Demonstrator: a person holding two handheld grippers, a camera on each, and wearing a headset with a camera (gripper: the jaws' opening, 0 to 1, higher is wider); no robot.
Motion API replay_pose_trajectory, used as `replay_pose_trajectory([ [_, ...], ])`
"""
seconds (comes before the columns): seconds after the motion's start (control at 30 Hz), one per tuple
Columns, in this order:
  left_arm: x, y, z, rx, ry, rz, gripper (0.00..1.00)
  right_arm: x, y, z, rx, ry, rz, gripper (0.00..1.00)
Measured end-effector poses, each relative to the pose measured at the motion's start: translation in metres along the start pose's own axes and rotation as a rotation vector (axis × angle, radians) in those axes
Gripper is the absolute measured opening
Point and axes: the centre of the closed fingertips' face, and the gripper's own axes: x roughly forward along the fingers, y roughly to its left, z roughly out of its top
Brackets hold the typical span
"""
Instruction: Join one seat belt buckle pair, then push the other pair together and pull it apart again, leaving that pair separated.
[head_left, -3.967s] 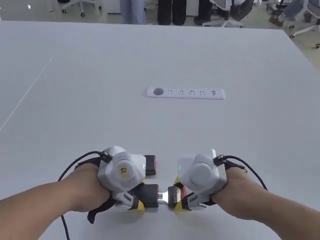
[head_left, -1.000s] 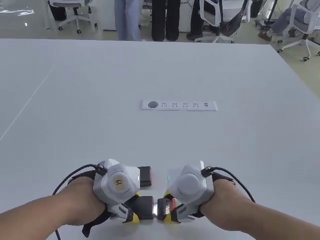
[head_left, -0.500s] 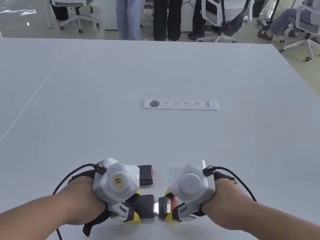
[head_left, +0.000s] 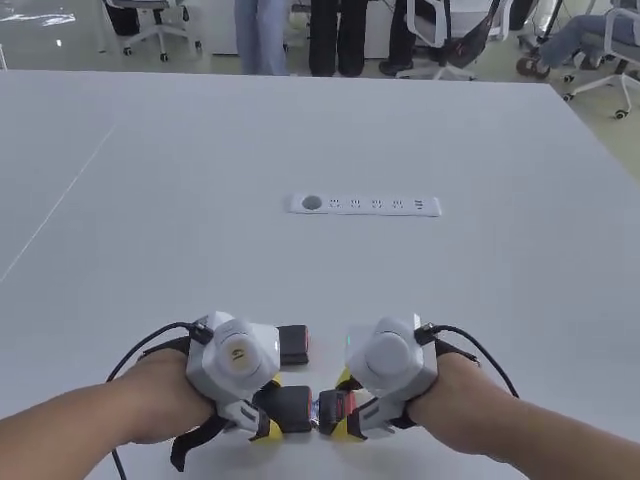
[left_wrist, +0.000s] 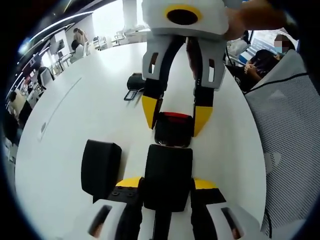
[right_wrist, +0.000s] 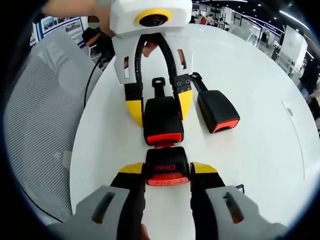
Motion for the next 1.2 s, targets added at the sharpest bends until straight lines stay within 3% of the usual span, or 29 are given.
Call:
replay_pose_trajectory([
  [0.1, 0.000, -0.002, 0.001, -0.004, -0.005, 0.003, 0.42, -0.001, 0.001, 0.000, -0.004, -0.006, -0.005, 0.33],
  [0.23, -0.006, 0.000, 0.006, -0.014, -0.043, 0.019, 0.41, -0.004, 0.002, 0.002, 0.015, -0.025, -0.017, 0.33],
  [0.53, -0.020, 0.004, 0.013, -0.024, -0.083, 0.044, 0.43, -0.021, 0.000, 0.009, 0.033, -0.066, -0.036, 0.32],
  [0.8, -0.030, 0.016, 0.025, -0.069, -0.135, 0.066, 0.43, -0.036, -0.009, 0.014, 0.023, -0.080, -0.060, 0.29],
  [0.93, -0.033, 0.018, 0.032, -0.057, -0.147, 0.070, 0.43, -0.040, -0.013, 0.012, 0.019, -0.077, -0.068, 0.28],
  [1.2, -0.040, 0.039, 0.041, -0.056, -0.172, 0.101, 0.45, -0.054, -0.029, -0.001, 0.027, -0.066, -0.104, 0.29],
])
